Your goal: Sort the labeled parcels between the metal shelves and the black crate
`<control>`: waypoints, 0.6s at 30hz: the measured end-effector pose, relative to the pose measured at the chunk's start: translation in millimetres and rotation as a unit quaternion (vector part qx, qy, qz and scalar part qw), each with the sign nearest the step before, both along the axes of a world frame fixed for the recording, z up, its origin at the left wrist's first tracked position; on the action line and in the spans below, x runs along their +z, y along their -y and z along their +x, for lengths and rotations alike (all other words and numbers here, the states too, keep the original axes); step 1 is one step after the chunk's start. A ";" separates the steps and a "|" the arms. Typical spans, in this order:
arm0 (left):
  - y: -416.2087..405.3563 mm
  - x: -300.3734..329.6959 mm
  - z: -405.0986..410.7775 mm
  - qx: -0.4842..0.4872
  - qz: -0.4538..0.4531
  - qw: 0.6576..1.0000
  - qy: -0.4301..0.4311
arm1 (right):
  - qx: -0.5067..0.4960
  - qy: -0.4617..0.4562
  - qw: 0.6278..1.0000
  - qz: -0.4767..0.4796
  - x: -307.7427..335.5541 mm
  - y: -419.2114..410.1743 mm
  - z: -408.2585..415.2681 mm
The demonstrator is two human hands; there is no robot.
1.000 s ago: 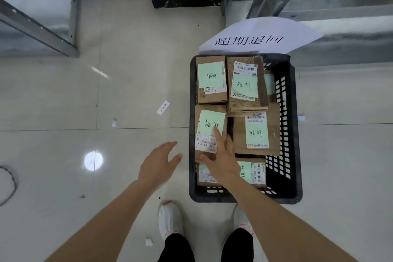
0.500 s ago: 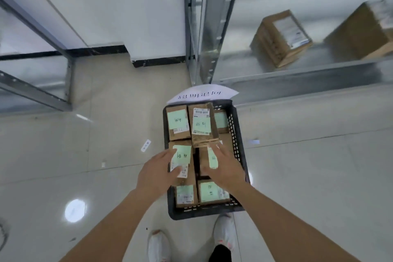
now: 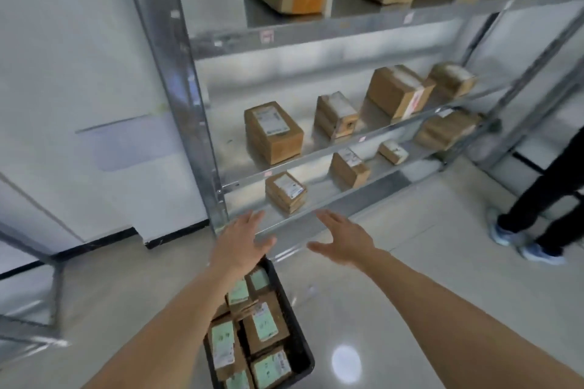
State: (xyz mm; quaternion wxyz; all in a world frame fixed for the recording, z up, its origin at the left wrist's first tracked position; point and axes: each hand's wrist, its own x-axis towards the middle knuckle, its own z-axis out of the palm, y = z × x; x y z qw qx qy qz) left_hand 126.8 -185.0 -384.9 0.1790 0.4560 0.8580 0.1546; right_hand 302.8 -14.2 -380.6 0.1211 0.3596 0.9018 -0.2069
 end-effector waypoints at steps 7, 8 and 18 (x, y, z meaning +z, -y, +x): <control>-75.0 176.5 87.7 -0.052 0.077 0.995 -0.020 | -0.062 -0.080 0.993 0.062 210.7 -49.1 106.5; -87.0 201.0 103.8 -0.060 0.091 0.993 -0.033 | -0.069 -0.085 0.991 0.075 233.5 -59.1 126.5; -211.0 356.5 276.7 -0.116 0.175 0.975 -0.077 | -0.127 -0.093 0.970 0.183 373.0 -166.8 329.5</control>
